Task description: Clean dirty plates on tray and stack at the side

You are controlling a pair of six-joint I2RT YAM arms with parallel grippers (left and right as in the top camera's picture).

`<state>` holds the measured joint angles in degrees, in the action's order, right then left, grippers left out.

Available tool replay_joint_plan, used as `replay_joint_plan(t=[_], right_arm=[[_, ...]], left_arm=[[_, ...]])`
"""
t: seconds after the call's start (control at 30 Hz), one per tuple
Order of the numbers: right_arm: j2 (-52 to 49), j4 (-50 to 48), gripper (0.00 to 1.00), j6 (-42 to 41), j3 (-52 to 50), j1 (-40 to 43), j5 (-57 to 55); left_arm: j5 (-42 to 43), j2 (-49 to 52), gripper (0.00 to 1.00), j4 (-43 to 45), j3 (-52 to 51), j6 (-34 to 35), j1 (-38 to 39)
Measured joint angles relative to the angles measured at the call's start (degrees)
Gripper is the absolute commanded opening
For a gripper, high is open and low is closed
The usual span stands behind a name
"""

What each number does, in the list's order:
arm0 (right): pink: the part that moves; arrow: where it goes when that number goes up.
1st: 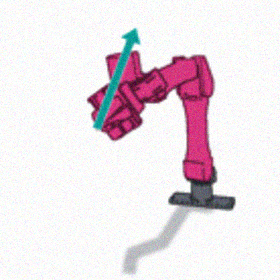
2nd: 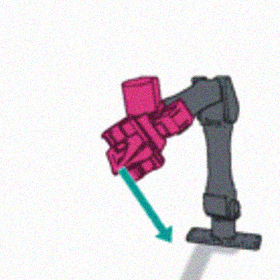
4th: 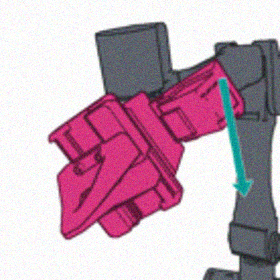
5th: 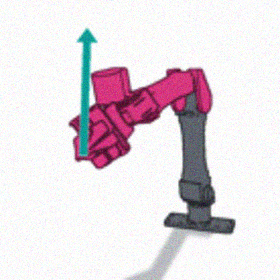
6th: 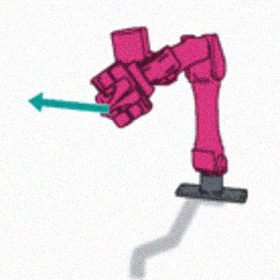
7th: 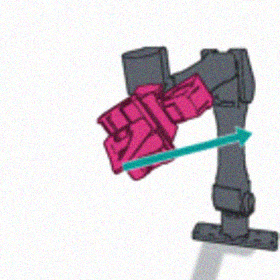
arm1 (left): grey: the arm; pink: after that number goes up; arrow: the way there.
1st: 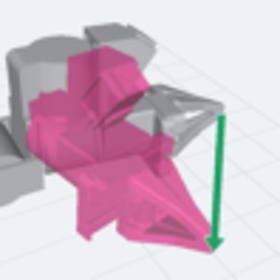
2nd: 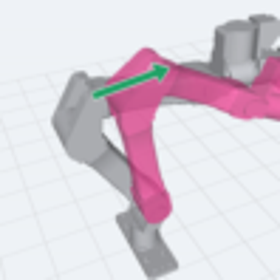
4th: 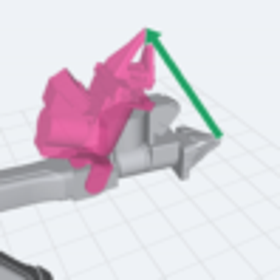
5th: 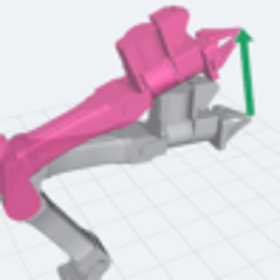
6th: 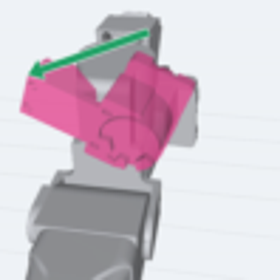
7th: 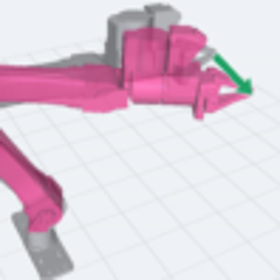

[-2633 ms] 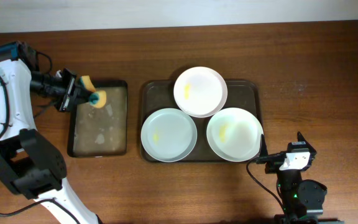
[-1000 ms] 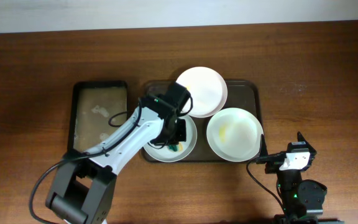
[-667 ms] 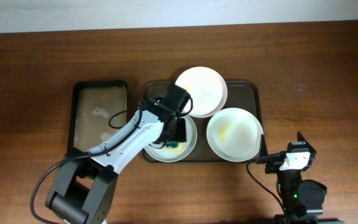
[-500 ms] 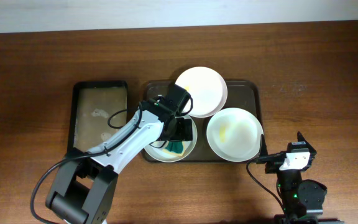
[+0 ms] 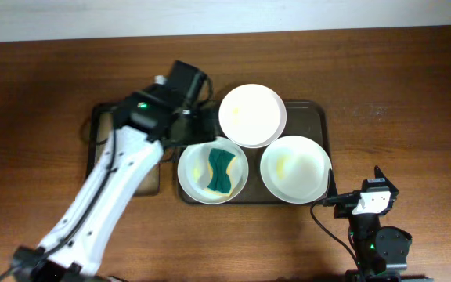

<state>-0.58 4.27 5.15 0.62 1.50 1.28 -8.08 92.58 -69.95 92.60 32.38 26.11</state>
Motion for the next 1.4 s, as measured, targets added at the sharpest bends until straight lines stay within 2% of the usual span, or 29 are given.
replay_joint_plan(t=[0.2,0.33,0.4,0.47,0.57,0.63,0.67,0.73,0.83,0.87,0.9,0.97,1.0,1.1,1.13,1.2,1.27,1.3,1.4], right_arm=[[0.00,-1.99,0.98,-0.55,0.00,0.00,1.99],[-0.02,-10.01,0.98,-9.44,-0.02,0.00,21.18],[-0.02,-15.76,0.99,-14.84,-0.02,-0.07,32.59],[-0.17,-25.66,0.98,-21.99,-0.04,-0.07,37.99],[-0.07,-46.90,0.98,-30.77,0.26,-0.07,40.17],[0.07,-51.21,0.98,-33.62,3.06,-0.07,37.66],[0.07,-47.39,0.98,-33.48,5.55,-0.07,36.17],[-0.81,-33.81,0.98,-31.10,13.57,-0.04,32.09],[-5.97,-2.71,0.98,-23.80,33.42,-0.07,23.56],[-9.49,8.61,0.98,-21.49,40.96,-0.09,20.74],[-12.20,14.71,0.99,-19.74,45.81,-0.09,18.53],[-22.99,36.65,0.98,-15.28,62.64,-0.09,14.67],[-28.55,44.48,0.98,-13.64,69.72,-0.09,13.55],[-41.64,59.06,0.97,-11.17,83.19,-0.11,14.10],[-45.48,61.66,0.83,-10.69,85.94,-0.11,14.99],[-51.52,63.54,0.68,-9.77,87.80,-0.11,18.05],[-57.16,64.59,0.30,-9.46,88.04,-0.11,22.53],[-61.31,65.13,0.21,-9.14,88.04,-0.46,24.59],[-67.23,66.55,0.22,-9.18,88.04,-2.86,25.05]], left_arm=[[-1.81,0.02,0.99,-3.72,-0.28,0.00,-4.35],[-2.08,0.04,0.99,-4.46,-0.28,0.00,-6.49],[-2.29,0.04,0.99,-5.05,-0.35,-0.02,-7.15],[-2.51,0.04,0.99,-5.75,-0.44,0.00,-7.54],[-2.95,0.04,0.99,-6.12,-0.55,-0.02,-7.85],[-2.93,0.07,0.99,-6.14,-0.55,0.00,-7.89],[-2.93,0.07,0.99,-6.14,-0.55,-0.02,-7.89],[-2.93,0.07,1.00,-6.12,-0.57,-0.02,-7.87],[-2.95,0.07,0.99,-6.12,-0.57,0.00,-7.89],[-2.97,0.07,0.99,-6.08,-0.57,0.00,-7.87],[-2.93,0.07,0.99,-6.12,-0.59,0.00,-7.87],[-2.97,0.07,0.99,-6.19,-0.61,-0.02,-7.87],[-2.97,0.07,0.99,-6.08,-0.61,0.00,-7.89],[-2.93,0.11,0.99,-6.12,-0.61,-0.02,-7.87],[-2.93,0.11,0.99,-6.08,-0.61,-0.02,-7.89],[-2.89,0.11,0.99,-6.08,-0.63,0.00,-7.87],[-2.75,0.11,0.99,-6.10,-0.63,-0.02,-7.87],[-2.64,0.11,0.99,-6.08,-0.63,-0.02,-7.87],[-2.25,0.11,0.99,-6.10,-0.63,0.00,-7.87]])
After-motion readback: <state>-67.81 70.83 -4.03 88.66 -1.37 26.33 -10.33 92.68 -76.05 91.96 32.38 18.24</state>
